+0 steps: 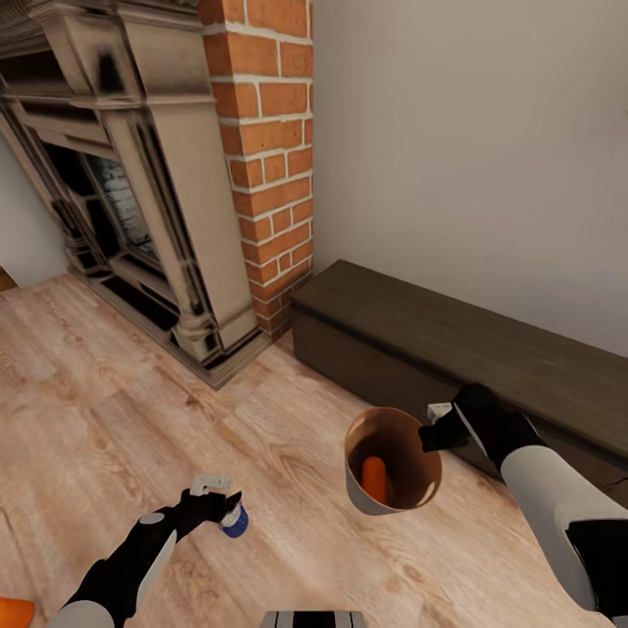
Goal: Put the three can of soda from the living room inside the tash can in the kitchen.
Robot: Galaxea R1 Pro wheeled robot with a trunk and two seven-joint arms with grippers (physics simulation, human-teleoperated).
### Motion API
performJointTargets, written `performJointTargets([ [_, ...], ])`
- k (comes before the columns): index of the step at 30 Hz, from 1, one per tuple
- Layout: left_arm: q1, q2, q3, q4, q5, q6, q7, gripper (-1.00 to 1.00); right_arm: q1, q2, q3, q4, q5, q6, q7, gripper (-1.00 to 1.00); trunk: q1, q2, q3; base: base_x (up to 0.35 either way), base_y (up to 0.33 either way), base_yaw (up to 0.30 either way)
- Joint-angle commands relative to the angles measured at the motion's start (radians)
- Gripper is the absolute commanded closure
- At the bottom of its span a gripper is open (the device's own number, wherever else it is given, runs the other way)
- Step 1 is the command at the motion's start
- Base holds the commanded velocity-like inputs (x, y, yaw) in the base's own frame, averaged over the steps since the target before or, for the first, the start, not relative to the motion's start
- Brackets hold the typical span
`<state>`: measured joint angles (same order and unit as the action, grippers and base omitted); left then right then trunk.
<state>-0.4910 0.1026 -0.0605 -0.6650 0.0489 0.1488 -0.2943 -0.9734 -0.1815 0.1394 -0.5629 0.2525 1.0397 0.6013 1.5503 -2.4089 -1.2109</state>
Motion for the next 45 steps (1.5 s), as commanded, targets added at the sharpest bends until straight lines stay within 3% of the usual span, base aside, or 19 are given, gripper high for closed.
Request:
performJointTargets([
  [1,0.000,0.000,0.001,0.000,0.001,0.000,0.002,-1.00,-0.001,0.000,-0.002,0.000,-0.030,0.007,0.005,1.00,0.000,0.000,-0.001,0.275,0.000,0.000],
  [12,0.000,0.000,0.004,-0.002,0.003,0.001,0.003,-1.00,-0.001,0.001,0.020,0.000,-0.030,0.007,0.005,1.00,0.000,0.000,-0.018,0.185,0.000,0.000],
  [25,-0.001,0.005,0.007,0.002,0.002,0.011,0.008,-1.00,-0.001,0.006,0.026,0.000,-0.030,0.007,0.005,1.00,0.050,-0.091,-0.075,0.006,0.000,0.000],
  [37,-0.001,0.005,0.007,0.002,-0.001,0.005,0.008,-1.00,-0.006,0.018,0.036,-0.015,-0.030,0.007,0.005,1.00,0.055,-0.094,-0.137,0.000,0.000,0.000],
  [45,-0.001,0.005,0.007,0.002,-0.001,0.001,0.008,-1.00,-0.044,0.020,0.037,-0.031,-0.030,0.007,0.005,1.00,0.055,-0.094,-0.147,0.000,0.000,0.000],
])
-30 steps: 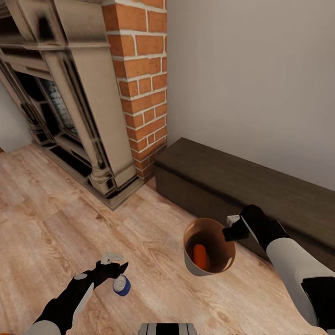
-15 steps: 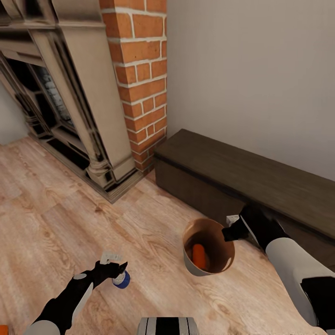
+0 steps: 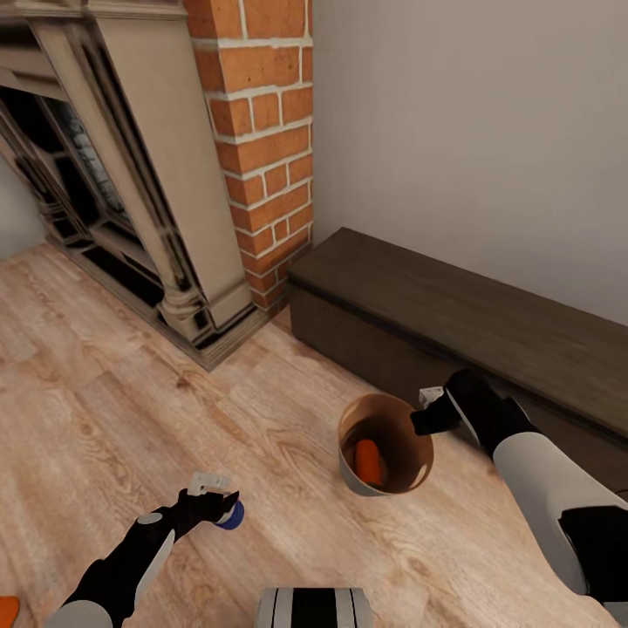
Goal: Put the three can of soda from the living room inside the tash can in the kitchen.
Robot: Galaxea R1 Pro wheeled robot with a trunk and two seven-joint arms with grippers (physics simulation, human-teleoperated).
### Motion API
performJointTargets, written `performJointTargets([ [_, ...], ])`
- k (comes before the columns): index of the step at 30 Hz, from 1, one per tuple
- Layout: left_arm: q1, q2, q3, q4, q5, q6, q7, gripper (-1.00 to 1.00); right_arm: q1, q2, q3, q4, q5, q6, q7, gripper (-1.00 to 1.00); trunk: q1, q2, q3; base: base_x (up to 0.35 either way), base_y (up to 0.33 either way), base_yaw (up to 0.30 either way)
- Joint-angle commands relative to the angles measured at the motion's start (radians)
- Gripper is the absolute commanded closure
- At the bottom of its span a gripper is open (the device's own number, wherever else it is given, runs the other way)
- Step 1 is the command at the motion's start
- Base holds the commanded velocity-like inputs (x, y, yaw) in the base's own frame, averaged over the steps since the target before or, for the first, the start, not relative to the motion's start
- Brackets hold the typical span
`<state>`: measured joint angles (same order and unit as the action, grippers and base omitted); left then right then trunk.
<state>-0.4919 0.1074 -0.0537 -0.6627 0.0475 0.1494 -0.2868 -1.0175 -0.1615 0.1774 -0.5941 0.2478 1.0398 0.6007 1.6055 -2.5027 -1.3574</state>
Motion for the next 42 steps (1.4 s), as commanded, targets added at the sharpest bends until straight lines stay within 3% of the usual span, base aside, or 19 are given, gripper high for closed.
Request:
performJointTargets([
  [1,0.000,0.000,0.000,0.000,0.000,0.000,0.000,-1.00,-0.004,0.000,-0.001,0.000,-0.025,0.007,0.005,1.00,0.000,0.000,-0.001,0.000,0.000,0.000],
  [7,0.000,0.000,0.000,0.000,0.000,-0.001,0.000,-1.00,-0.018,0.007,-0.001,-0.002,-0.025,0.007,0.004,1.00,0.000,0.000,-0.003,0.000,0.000,0.000],
  [11,0.000,0.000,0.000,0.000,0.000,-0.001,0.000,-1.00,-0.020,0.022,-0.002,-0.016,0.009,0.007,0.005,1.00,0.000,0.000,-0.003,0.000,0.000,0.000],
  [18,0.000,0.000,-0.001,0.000,-0.001,0.000,0.000,-1.00,-0.021,0.042,-0.002,-0.039,0.031,0.007,0.005,1.00,0.003,-0.002,-0.030,0.000,0.000,0.000],
  [21,0.000,0.000,-0.001,-0.001,0.000,0.000,0.000,-1.00,-0.021,0.046,-0.002,-0.041,0.032,0.007,0.005,1.00,0.003,-0.002,-0.030,0.000,0.000,0.000],
  [27,0.000,0.000,0.000,-0.001,0.000,-0.001,0.000,-1.00,-0.021,0.050,-0.002,-0.042,0.033,0.007,0.005,1.00,0.003,-0.002,-0.030,0.000,0.000,0.000],
  [34,0.001,0.000,0.000,-0.001,0.001,-0.001,0.000,-1.00,-0.022,0.051,-0.002,-0.044,0.033,0.007,0.005,1.00,0.006,-0.003,-0.057,0.000,0.000,0.000],
  [42,0.000,0.000,0.000,-0.002,0.005,-0.001,0.000,-1.00,-0.027,0.051,-0.005,-0.047,0.033,0.007,0.005,1.00,0.006,-0.003,-0.057,0.000,0.000,0.000],
])
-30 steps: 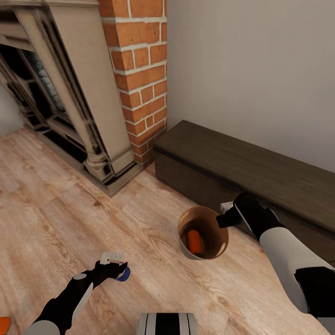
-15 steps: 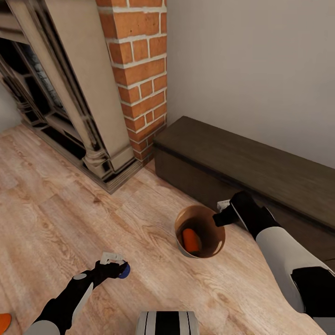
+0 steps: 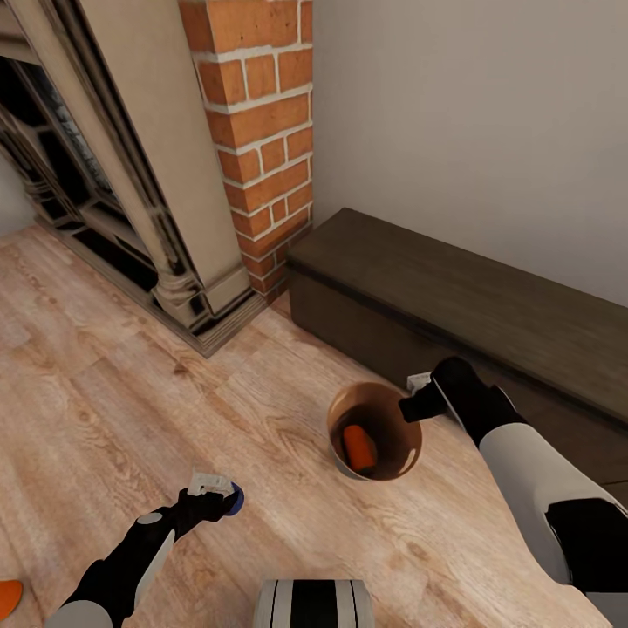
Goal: Put the three can of soda from the living room inside the tash can in the kitchen.
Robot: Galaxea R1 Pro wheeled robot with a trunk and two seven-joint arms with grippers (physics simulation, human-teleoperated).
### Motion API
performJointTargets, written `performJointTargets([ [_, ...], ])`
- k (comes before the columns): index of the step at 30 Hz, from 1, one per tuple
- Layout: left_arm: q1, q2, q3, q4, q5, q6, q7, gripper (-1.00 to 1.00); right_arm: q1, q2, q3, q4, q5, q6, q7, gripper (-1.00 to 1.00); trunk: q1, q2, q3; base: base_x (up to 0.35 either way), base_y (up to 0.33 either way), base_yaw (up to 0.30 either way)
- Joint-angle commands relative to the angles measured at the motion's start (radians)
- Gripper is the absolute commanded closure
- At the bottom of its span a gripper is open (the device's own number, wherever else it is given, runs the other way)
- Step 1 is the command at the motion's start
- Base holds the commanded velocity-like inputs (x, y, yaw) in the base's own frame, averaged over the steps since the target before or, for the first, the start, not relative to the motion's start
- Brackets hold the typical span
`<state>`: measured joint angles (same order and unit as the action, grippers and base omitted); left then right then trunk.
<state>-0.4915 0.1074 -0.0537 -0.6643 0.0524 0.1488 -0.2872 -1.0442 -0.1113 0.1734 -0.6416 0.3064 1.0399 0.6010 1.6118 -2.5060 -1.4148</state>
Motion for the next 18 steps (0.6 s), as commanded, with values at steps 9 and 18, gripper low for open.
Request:
performJointTargets([
  [9,0.000,0.000,0.000,0.000,0.001,0.001,-0.002,-1.00,0.000,0.000,-0.002,-0.030,-0.027,0.007,0.006,1.00,0.000,0.000,0.000,0.030,0.000,0.000],
  [18,0.001,0.000,-0.002,-0.008,0.006,0.000,-0.002,-1.00,0.001,-0.001,0.000,-0.031,-0.027,0.007,0.006,1.00,0.000,0.000,0.000,0.112,0.000,0.000],
])
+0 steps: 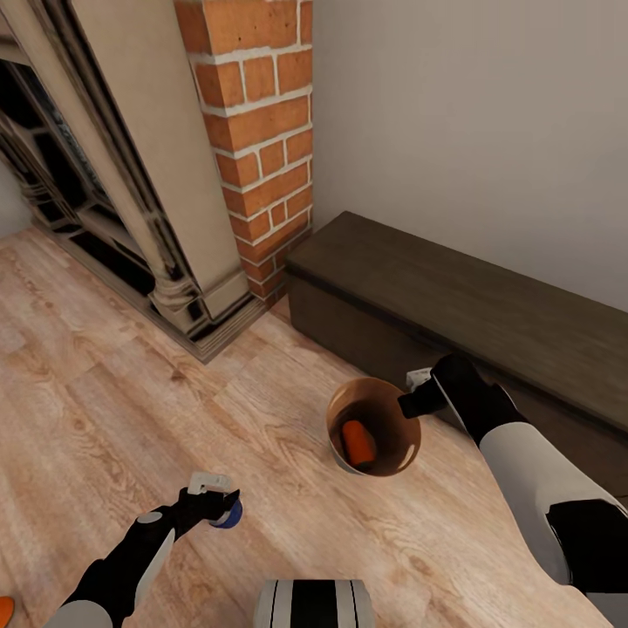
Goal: Put the three can of soda from the living room inside the tash can in the kitchen.
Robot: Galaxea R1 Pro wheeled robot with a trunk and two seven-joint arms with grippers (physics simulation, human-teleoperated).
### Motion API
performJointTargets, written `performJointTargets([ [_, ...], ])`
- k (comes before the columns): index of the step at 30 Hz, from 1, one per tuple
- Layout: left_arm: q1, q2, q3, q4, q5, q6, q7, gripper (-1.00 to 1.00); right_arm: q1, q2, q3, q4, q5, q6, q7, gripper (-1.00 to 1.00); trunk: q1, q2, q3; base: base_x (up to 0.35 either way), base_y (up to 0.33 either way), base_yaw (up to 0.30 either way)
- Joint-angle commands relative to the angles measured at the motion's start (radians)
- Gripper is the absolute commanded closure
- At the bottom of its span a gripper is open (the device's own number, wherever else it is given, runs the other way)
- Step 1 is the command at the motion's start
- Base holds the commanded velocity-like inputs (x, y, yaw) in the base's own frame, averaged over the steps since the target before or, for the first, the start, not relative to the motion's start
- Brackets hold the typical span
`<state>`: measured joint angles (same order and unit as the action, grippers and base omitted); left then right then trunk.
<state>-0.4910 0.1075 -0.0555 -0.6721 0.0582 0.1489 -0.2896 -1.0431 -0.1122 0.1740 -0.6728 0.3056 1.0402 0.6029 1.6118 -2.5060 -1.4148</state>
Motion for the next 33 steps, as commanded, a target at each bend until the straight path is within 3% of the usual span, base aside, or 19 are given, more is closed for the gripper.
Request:
performJointTargets([
  [1,0.000,0.000,0.000,0.001,0.000,0.000,0.000,-1.00,0.000,0.000,-0.001,0.000,-0.026,0.007,0.005,1.00,0.000,0.000,0.000,0.011,0.000,0.000],
  [15,0.000,0.000,0.000,0.006,0.000,0.001,-0.003,-1.00,0.000,0.000,0.001,0.001,-0.026,0.007,0.005,1.00,0.005,-0.003,-0.046,0.002,0.000,0.000],
  [27,0.000,0.000,0.000,0.006,0.001,0.000,-0.002,-1.00,0.000,0.000,0.002,0.001,-0.026,0.007,0.005,1.00,0.005,-0.003,-0.046,0.000,0.000,0.000],
  [33,0.000,0.000,0.000,0.008,-0.001,0.001,-0.004,-1.00,0.000,0.001,0.002,0.001,-0.025,0.007,0.005,1.00,0.008,-0.004,-0.070,0.000,0.000,0.000],
])
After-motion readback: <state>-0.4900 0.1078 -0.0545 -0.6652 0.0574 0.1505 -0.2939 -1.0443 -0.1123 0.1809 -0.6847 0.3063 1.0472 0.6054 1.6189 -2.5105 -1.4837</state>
